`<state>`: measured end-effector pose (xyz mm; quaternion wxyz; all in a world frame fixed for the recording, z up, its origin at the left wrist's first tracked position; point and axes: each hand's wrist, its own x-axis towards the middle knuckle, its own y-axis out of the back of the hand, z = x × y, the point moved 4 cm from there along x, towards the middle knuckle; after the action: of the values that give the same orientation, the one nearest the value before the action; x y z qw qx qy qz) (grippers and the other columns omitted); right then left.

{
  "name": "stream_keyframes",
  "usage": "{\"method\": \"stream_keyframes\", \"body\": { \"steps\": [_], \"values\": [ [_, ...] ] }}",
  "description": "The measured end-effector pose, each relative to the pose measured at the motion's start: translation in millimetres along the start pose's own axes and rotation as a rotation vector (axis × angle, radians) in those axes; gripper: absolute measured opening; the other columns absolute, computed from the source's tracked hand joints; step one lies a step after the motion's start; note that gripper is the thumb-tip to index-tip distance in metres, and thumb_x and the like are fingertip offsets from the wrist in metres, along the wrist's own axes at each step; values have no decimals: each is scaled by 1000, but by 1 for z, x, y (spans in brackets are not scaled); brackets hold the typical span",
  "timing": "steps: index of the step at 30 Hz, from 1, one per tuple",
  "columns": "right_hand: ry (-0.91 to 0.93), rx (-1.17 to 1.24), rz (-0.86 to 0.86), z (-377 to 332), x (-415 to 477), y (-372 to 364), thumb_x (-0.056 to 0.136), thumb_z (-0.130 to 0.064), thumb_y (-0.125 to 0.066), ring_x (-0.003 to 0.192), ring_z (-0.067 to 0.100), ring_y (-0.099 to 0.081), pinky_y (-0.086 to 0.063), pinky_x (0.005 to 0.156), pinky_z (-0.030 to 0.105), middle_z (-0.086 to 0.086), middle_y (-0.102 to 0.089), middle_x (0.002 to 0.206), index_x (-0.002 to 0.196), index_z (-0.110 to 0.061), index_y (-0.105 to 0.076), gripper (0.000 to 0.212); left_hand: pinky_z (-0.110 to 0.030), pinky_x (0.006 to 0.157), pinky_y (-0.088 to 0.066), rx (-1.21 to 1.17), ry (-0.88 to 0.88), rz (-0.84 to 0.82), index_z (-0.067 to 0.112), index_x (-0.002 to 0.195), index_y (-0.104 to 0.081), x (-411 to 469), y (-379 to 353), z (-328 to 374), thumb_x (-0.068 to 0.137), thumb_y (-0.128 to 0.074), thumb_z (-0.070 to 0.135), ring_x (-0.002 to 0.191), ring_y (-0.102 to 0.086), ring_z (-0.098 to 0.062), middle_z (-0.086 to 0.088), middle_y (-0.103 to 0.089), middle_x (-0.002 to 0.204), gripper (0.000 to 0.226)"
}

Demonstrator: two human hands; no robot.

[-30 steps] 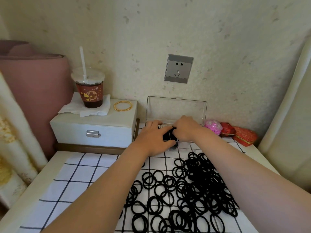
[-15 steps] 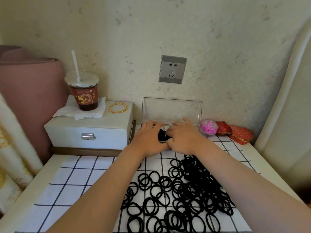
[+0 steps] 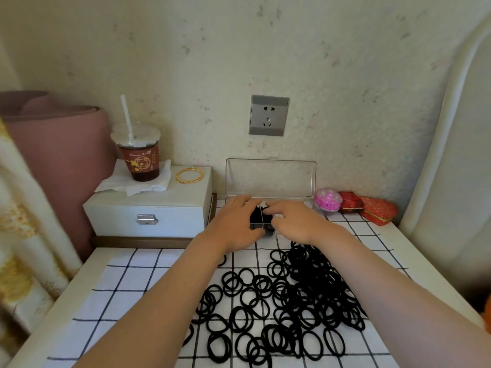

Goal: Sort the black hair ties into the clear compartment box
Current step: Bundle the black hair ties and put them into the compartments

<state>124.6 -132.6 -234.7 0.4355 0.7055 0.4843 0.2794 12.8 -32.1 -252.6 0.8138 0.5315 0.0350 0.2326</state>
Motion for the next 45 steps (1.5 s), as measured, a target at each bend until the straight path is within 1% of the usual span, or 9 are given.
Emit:
{"method": "stream_keyframes", "body": {
  "steps": [4,7,11,16,22,25,31,38,45],
  "values": [
    [41,112,133,-8,-25,6,92,-5,-50,136,11,-45,-26,106,15,-5,-50,148,129,-23,-65,43,-30,111,-28,40,-60,127,26,147,-38,-23,15,3,89,-63,31,138,-26,-15,2,-40,144,64],
    [110,63,121,-26,-48,2,89,-3,-53,105,5,-61,-46,97,22,-12,-63,119,118,-25,-70,41,-26,99,-38,88,-54,146,24,132,-53,-46,27,2,88,-62,30,121,-41,-14,5,-50,124,45],
    [164,-14,-99,-53,-79,-16,87,-24,-69,78,-17,-53,-40,70,4,-21,-59,96,116,-33,-70,30,-30,89,-48,73,66,-60,31,109,-60,-83,36,2,85,-63,31,101,-54,-11,9,-55,105,24],
    [141,-32,-313,-77,-103,-34,71,-43,-84,88,6,-60,-53,77,27,-13,-60,102,110,-41,-66,43,-26,68,-45,130,245,-400,37,87,-59,-125,44,-2,73,-73,42,78,-54,-6,13,-55,86,21],
    [174,-88,-557,-88,-122,-59,70,-27,-86,87,16,-66,-55,78,35,-7,-67,95,106,-38,-68,41,-27,60,-57,30,503,-634,21,86,-64,-168,40,0,63,-82,56,59,-71,-14,3,-70,79,46],
    [163,-100,-526,-84,-119,-65,75,-20,-83,75,10,-60,-48,64,23,-7,-65,89,104,-30,-73,33,-31,69,-58,128,443,-587,22,88,-64,-168,29,6,57,-82,63,64,-67,-15,5,-67,81,55],
    [91,-97,-339,-66,-104,-61,82,-9,-69,72,-1,-58,-44,64,13,-21,-61,75,99,-27,-78,26,-26,67,-48,104,266,-382,25,89,-65,-150,12,12,75,-76,42,78,-58,-13,9,-59,87,25],
    [20,-106,-193,-45,-85,-48,83,-23,-72,84,7,-64,-54,79,23,-16,-66,86,100,-31,-74,19,-17,67,-41,-24,202,-308,24,110,-66,-124,9,12,86,-68,34,83,-55,-5,15,-56,90,26],
    [86,-59,80,-52,-61,-43,96,-14,-52,97,9,-62,-50,84,25,-11,-66,105,103,-25,-73,25,-29,87,-50,85,276,-38,25,110,-67,-111,35,-22,95,-52,12,103,-60,-16,5,-60,111,26]
  ]
}}
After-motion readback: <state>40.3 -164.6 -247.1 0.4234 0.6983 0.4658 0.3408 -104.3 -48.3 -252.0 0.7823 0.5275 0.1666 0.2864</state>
